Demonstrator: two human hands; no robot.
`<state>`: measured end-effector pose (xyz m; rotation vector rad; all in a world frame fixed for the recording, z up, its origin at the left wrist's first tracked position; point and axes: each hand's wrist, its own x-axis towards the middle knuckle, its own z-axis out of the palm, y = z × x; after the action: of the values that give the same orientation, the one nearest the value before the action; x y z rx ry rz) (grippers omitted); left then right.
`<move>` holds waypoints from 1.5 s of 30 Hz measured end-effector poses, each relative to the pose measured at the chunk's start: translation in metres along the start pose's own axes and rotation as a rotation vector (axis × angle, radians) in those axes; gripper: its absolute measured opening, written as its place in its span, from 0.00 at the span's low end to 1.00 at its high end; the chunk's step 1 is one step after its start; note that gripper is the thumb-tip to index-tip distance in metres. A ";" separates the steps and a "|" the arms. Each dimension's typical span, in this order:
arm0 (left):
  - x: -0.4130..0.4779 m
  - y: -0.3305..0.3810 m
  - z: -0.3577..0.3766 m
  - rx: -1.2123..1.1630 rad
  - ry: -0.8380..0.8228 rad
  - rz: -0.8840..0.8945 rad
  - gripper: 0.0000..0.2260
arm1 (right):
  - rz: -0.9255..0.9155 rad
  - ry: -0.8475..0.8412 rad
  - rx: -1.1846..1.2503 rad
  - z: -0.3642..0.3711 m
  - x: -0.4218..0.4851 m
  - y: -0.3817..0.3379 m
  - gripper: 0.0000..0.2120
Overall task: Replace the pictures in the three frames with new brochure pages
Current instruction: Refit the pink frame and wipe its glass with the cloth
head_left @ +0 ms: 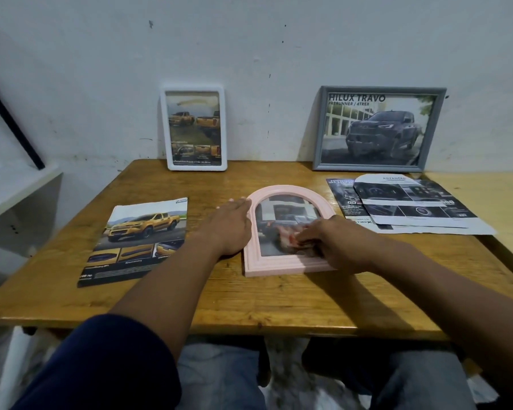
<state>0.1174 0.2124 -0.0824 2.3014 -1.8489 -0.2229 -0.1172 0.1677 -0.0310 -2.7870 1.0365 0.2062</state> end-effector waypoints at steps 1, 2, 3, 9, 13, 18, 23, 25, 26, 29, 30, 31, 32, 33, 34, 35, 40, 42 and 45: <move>0.000 0.001 0.000 -0.004 -0.001 -0.002 0.25 | 0.037 0.020 -0.058 0.000 -0.003 0.003 0.25; -0.001 0.001 -0.001 -0.005 -0.002 -0.003 0.25 | 0.067 0.046 -0.111 0.002 -0.005 0.001 0.23; -0.001 0.002 -0.001 -0.004 -0.002 -0.005 0.25 | 0.088 0.084 -0.147 0.006 -0.006 -0.005 0.21; -0.002 0.003 -0.001 -0.011 0.003 -0.011 0.25 | 0.184 0.384 -0.047 0.023 0.000 -0.058 0.16; -0.001 0.002 0.001 -0.020 0.009 -0.008 0.24 | 0.131 0.388 0.156 0.023 0.011 -0.078 0.11; 0.000 -0.002 0.001 -0.025 0.006 0.005 0.24 | -0.131 0.316 0.268 0.030 0.005 -0.061 0.17; -0.001 0.000 0.000 -0.009 -0.002 0.009 0.24 | -0.179 0.265 0.099 0.031 -0.013 -0.013 0.25; -0.001 0.000 0.000 -0.002 0.004 0.007 0.24 | -0.165 0.270 0.017 0.032 -0.021 0.004 0.25; -0.001 0.000 0.000 0.002 0.006 0.005 0.24 | -0.156 0.272 -0.027 0.031 -0.025 0.010 0.26; -0.001 0.001 -0.001 0.023 0.003 0.001 0.24 | -0.109 0.241 -0.115 0.026 -0.030 0.022 0.26; 0.000 0.001 -0.003 0.037 -0.006 0.004 0.24 | -0.084 0.246 -0.063 0.024 -0.030 0.025 0.24; 0.002 0.000 -0.004 0.054 -0.018 0.007 0.24 | -0.040 0.276 0.067 0.019 -0.030 0.026 0.21; 0.005 0.000 -0.007 0.069 -0.031 0.008 0.24 | 0.029 0.328 0.278 0.014 -0.031 0.029 0.18; 0.009 0.000 -0.010 0.080 -0.040 0.008 0.24 | 0.108 0.410 0.541 0.007 -0.029 0.033 0.16; 0.012 0.000 -0.014 0.091 -0.033 0.007 0.23 | 0.196 0.495 0.794 -0.001 -0.027 0.037 0.15; 0.016 0.002 -0.018 0.101 -0.005 0.008 0.23 | 0.291 0.567 0.955 -0.009 -0.021 0.046 0.14; 0.027 0.035 -0.010 -0.007 0.062 0.159 0.24 | 0.363 0.656 0.851 -0.039 0.040 0.079 0.10; 0.032 0.046 0.007 0.030 0.046 0.233 0.23 | 0.321 0.558 0.740 -0.038 0.062 0.075 0.09; 0.039 0.046 0.024 0.111 0.032 0.241 0.24 | 0.229 0.348 0.438 -0.011 0.083 0.065 0.09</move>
<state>0.0763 0.1633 -0.0954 2.1084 -2.1479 -0.0506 -0.0975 0.0643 -0.0422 -2.3493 1.2917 -0.4436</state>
